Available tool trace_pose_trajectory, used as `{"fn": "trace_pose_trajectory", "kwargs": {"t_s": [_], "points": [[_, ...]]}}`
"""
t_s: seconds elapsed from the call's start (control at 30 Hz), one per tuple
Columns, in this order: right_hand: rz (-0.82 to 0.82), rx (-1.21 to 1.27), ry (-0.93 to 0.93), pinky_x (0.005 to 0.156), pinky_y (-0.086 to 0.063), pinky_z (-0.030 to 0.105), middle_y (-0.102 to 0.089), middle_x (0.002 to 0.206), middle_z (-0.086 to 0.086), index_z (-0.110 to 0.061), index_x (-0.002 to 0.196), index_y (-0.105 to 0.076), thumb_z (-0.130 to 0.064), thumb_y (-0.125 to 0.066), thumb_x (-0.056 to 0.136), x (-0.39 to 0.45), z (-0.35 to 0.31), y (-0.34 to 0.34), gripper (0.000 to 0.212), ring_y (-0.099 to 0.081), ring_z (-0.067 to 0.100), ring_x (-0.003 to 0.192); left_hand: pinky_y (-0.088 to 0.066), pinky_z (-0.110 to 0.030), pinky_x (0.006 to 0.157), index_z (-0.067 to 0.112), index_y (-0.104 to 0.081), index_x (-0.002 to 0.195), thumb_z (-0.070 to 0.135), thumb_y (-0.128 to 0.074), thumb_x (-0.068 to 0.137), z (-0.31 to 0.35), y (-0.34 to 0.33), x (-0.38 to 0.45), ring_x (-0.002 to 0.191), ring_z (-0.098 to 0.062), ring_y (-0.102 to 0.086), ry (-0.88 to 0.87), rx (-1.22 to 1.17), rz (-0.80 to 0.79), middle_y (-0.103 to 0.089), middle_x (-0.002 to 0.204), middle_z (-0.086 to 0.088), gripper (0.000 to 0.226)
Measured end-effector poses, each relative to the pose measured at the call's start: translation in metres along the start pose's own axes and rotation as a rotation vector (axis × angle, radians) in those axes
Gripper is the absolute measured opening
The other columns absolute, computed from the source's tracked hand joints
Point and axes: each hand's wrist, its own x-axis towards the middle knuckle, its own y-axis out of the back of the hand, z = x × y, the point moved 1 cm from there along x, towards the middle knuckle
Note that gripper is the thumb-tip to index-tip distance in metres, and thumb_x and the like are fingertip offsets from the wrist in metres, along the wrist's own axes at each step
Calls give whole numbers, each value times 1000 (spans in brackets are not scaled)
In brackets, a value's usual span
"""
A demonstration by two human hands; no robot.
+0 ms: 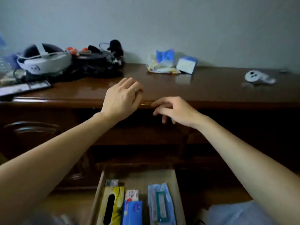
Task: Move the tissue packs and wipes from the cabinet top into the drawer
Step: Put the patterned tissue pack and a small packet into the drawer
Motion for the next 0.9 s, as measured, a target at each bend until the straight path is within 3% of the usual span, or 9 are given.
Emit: {"fn": "trace_pose_trajectory", "kwargs": {"t_s": [0.1, 0.17, 0.27, 0.37, 0.47, 0.63, 0.8, 0.87, 0.9], "points": [[300, -295, 19, 73, -49, 28, -72, 105, -21, -43, 107, -69, -37, -57, 92, 29, 6, 49, 20, -66, 3, 96, -50, -40, 72, 16, -69, 103, 24, -57, 96, -16, -27, 37, 101, -29, -62, 291, -59, -178, -64, 106, -5, 16], [364, -531, -93, 81, -45, 34, -63, 117, -11, -42, 122, -62, -40, -54, 94, 50, 28, 71, 29, -57, 13, 113, -49, -40, 79, 18, -69, 112, 26, -55, 97, -27, -49, 49, 108, -30, -60, 429, -78, -302, -63, 116, -7, 23], [289, -778, -183, 94, -44, 39, -61, 130, -4, -34, 127, -60, -48, -49, 95, 78, 56, 82, 36, -51, 22, 123, -47, -39, 84, 21, -67, 120, 29, -56, 94, -40, -83, 62, 117, -28, -55, 418, -40, -435, -61, 124, -6, 29], [288, -844, -155, 75, -46, 35, -62, 108, -10, -38, 103, -61, -55, -53, 89, 109, 61, 92, 24, -58, 17, 103, -48, -40, 90, 23, -64, 127, 30, -56, 93, -51, -114, 86, 123, -28, -53, 399, -42, -478, -58, 129, -6, 36], [271, -880, -200, 68, -41, 34, -66, 108, -7, -37, 101, -60, -51, -54, 90, 142, 67, 105, 19, -57, 18, 86, -47, -43, 95, 21, -52, 141, 30, -54, 94, -60, -152, 116, 127, -31, -50, 415, -81, -492, -53, 136, -9, 48], [346, -934, -141, 80, -46, 42, -52, 136, 5, -26, 133, -46, -38, -54, 92, 202, 91, 111, 44, -54, 27, 119, -34, -48, 111, 28, -37, 152, 33, -50, 97, -77, -221, 165, 141, -31, -35, 408, -101, -431, -40, 153, -8, 56], [424, -1029, -108, 95, -45, 47, -9, 165, 10, -21, 156, -17, -38, -48, 93, 276, 118, 117, 72, -29, 32, 140, -12, -60, 122, 33, -15, 161, 43, -37, 102, -110, -285, 178, 156, -26, -7, 419, -50, -544, -13, 170, -3, 63], [380, -1075, -134, 105, -38, 48, -3, 168, 11, -23, 160, -7, -41, -41, 96, 305, 126, 120, 75, -22, 32, 144, -15, -60, 120, 30, -18, 161, 43, -34, 102, -120, -300, 183, 156, -27, -12, 417, -54, -594, -18, 169, -2, 63], [338, -1051, -163, 108, -35, 49, -9, 167, 11, -26, 161, -7, -43, -38, 97, 316, 130, 121, 73, -23, 32, 145, -21, -58, 119, 28, -24, 159, 41, -34, 101, -122, -304, 184, 153, -28, -19, 428, -70, -611, -26, 166, -4, 60]]}}
